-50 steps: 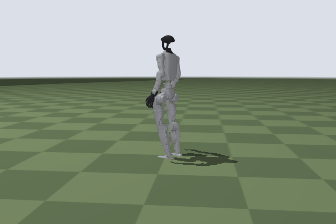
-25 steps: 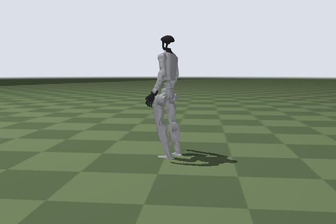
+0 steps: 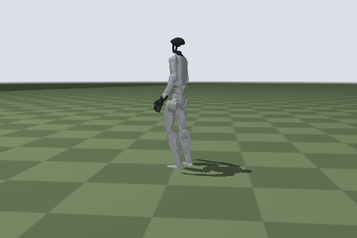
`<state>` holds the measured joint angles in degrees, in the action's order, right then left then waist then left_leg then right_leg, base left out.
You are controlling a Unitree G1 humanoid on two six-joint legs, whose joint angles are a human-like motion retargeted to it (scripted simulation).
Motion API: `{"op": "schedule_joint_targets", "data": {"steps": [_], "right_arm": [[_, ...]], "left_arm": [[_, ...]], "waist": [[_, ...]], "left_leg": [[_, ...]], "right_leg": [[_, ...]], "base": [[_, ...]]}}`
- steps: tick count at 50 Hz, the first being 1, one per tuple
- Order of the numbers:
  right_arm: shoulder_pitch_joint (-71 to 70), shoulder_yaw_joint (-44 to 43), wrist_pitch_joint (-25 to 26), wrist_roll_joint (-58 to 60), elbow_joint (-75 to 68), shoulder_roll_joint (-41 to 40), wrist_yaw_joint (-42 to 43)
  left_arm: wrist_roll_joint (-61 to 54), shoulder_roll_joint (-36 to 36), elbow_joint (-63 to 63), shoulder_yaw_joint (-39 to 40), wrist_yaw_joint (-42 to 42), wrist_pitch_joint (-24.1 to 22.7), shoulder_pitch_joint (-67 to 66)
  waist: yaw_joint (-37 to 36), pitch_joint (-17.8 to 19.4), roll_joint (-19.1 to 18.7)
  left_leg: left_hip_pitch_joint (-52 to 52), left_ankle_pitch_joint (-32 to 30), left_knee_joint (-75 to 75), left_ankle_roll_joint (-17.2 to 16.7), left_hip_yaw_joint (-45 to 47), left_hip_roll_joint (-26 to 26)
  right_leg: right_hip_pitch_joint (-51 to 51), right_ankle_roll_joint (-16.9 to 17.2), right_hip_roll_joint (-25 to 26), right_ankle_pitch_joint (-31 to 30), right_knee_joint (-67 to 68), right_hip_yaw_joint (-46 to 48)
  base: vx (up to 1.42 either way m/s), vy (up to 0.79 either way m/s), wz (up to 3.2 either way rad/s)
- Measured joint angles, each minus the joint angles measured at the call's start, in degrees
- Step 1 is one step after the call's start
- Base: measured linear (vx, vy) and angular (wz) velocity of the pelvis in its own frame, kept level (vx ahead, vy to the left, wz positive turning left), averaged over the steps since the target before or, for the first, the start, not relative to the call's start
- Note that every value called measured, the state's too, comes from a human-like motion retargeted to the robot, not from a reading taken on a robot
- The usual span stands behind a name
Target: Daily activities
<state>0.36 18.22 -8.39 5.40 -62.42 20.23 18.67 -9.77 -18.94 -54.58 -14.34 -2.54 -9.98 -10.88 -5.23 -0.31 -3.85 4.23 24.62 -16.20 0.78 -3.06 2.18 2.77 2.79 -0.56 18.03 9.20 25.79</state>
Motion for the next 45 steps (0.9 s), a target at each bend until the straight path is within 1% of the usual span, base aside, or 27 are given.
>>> {"op": "schedule_joint_targets", "data": {"steps": [15, 34, 45], "right_arm": [[0.43, 0.09, -0.71, 1.34, 0.69, 0.1, 0.27], [0.43, -0.6, -1.08, 0.62, 0.69, 0.83, -1.19], [-0.08, -0.52, -1.5, 0.49, 1.4, 0.58, -1.02]], "left_arm": [[2.4, 1.36, -0.03, 0.11, 0.89, -0.11, -1.27], [1.76, 1.61, 1.94, -0.55, 3.64, -0.75, -0.79], [1.76, 0.87, 3.3, -1.51, 3.01, -1.81, -1.57]], "waist": [[-0.9, -0.13, -0.59], [-2.63, -0.09, -2.83], [-3.14, 0.15, -3.78]], "left_leg": [[1.32, 0.01, -0.99, -0.39, -0.95, -0.16], [2.84, -0.04, -2.29, -0.53, -0.82, -0.44], [4.52, 1.17, -5.04, -0.43, -0.31, -1.07]], "right_leg": [[0.56, 0.16, 0.68, -1.17, -1.99, 1.37], [0.62, 0.21, 1.27, -2.44, -3.66, 2.06], [0.37, 0.06, 2.04, -2.61, -4.41, 1.44]], "base": [[0.0, 0.0, 0.0], [0.0, 0.0, 0.0], [0.0, 0.0, 0.0]]}}
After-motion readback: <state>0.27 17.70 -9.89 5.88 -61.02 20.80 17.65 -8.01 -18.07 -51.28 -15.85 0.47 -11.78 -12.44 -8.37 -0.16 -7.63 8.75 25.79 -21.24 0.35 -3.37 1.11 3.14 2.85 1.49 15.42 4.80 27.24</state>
